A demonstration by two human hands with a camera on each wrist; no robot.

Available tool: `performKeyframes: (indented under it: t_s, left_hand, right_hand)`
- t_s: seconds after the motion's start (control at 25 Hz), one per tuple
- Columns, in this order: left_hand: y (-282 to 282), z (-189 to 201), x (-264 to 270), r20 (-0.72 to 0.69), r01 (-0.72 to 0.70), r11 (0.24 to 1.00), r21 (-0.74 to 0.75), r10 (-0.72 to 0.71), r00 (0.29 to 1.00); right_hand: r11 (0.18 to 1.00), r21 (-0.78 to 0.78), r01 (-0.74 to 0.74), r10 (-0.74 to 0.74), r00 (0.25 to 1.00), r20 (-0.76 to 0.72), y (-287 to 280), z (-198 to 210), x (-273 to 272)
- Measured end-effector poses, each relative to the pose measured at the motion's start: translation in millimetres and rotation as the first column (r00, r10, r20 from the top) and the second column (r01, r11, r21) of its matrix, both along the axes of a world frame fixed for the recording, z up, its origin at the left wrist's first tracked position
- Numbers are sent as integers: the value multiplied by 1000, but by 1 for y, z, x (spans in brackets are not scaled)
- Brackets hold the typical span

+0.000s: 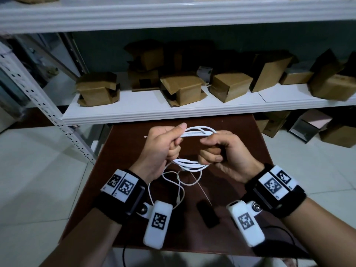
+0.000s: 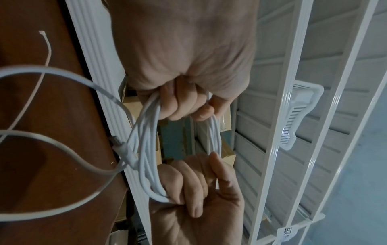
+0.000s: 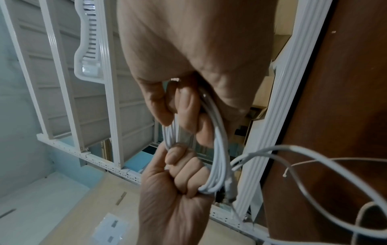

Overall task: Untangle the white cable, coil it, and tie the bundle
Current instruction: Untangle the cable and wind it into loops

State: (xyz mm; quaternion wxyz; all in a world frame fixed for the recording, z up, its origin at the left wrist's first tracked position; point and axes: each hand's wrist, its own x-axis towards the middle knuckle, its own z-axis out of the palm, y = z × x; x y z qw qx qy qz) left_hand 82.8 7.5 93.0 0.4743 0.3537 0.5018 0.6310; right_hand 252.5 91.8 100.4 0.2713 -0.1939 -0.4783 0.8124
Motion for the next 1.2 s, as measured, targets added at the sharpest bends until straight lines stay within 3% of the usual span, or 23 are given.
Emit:
performKeyframes:
  t_s: [0.2, 0.36, 0.44, 0.56, 0.64, 0.96, 1.2]
  left_hand:
    - [-3, -3, 7, -169, -23, 998, 57, 32, 985]
    - [-4, -5, 10, -406, -8, 998, 67, 34, 913]
    - [-3, -7, 9, -408, -14, 998, 61, 38, 912]
    - [0, -5, 7, -243, -25, 999, 46, 35, 969]
    - [0, -4, 5, -212, -25, 999, 43, 33, 977]
    - [-1, -4, 7, -378, 45, 998, 49, -24, 926]
    - [-1, -10, 17, -591, 128, 991, -45, -130, 796]
  right_hand:
    - [982, 56, -181, 177, 982, 68, 9, -7, 7]
    - [948, 169, -269, 236, 953, 191, 10, -5, 5]
    - [952, 183, -246, 209, 957, 202, 7, -6, 0]
    - [969, 157, -190, 167, 974, 150, 5, -6, -5]
    - [966, 164, -201, 177, 973, 151, 6, -3, -5]
    - [851, 406, -332, 202, 922, 330, 22, 6, 16]
    - [787, 453, -419, 192, 864, 466, 19, 10, 15]
